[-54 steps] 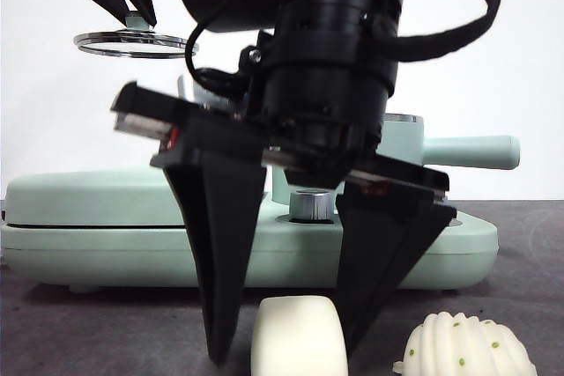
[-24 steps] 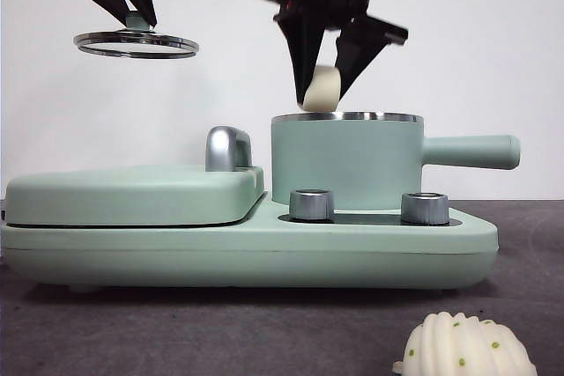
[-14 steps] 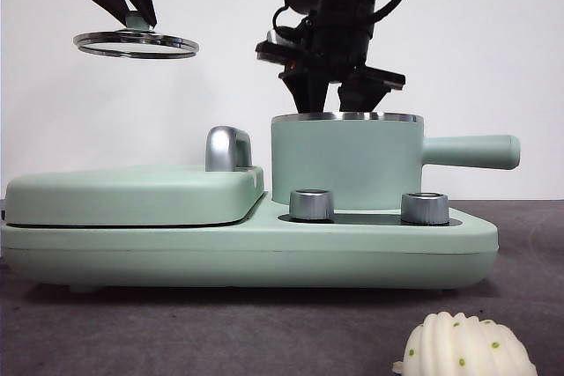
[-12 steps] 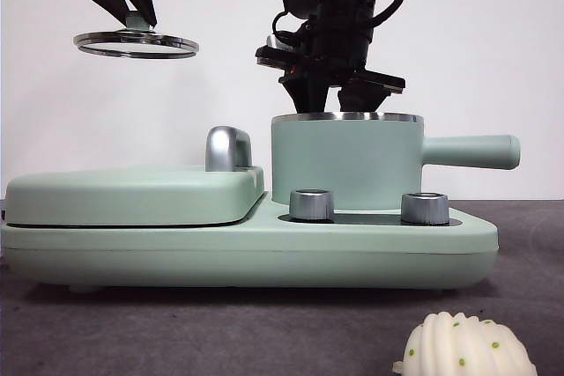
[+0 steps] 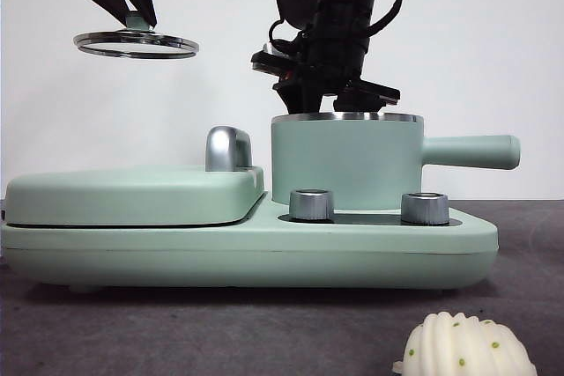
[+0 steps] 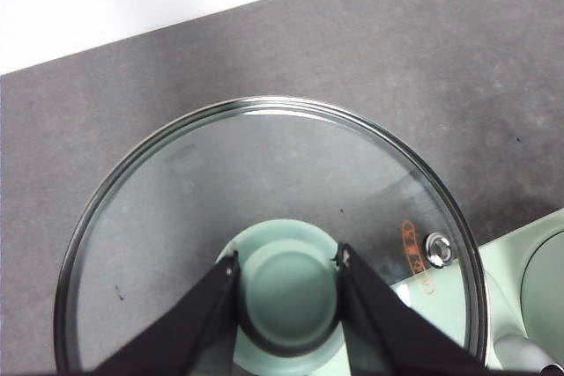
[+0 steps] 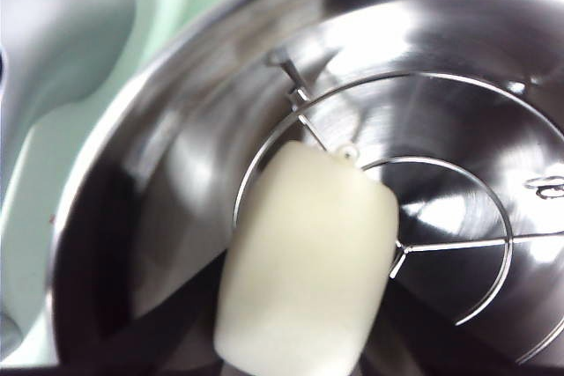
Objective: Put the buns in a small steamer
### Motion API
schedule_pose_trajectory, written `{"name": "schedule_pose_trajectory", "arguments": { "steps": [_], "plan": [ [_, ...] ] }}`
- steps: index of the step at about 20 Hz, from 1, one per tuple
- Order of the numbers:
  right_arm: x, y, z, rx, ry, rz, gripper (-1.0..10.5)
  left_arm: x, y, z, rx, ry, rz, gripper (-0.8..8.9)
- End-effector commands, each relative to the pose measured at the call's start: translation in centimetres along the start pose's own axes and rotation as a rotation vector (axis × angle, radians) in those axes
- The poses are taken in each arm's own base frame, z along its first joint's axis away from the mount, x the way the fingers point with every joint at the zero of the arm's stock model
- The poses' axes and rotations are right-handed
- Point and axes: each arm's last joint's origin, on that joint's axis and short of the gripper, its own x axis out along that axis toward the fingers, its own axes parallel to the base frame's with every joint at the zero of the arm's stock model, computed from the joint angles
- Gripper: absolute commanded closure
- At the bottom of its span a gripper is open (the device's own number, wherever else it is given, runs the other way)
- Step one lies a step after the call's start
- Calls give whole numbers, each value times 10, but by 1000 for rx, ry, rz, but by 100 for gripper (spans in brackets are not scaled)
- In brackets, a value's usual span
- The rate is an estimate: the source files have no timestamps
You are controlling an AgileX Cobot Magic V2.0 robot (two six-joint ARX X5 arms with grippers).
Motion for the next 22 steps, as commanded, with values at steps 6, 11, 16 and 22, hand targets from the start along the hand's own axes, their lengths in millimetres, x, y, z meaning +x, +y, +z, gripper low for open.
{"name": "schedule_pose_trajectory", "arguments": {
  "steps": [6, 11, 16, 22],
  "plan": [
    [5, 3, 8, -26, -34, 2, 585, -1, 0, 6, 7, -41, -4, 795],
    [-20, 2, 8, -21, -57, -49, 585, -1, 0, 6, 2, -40, -4, 795],
    [-62, 0, -2, -23, -135, -58, 585, -1, 0, 6, -8, -40, -4, 795],
    [-115, 4, -60, -46, -185, -45, 585, -1, 0, 6, -11, -40, -4, 795]
  ]
}}
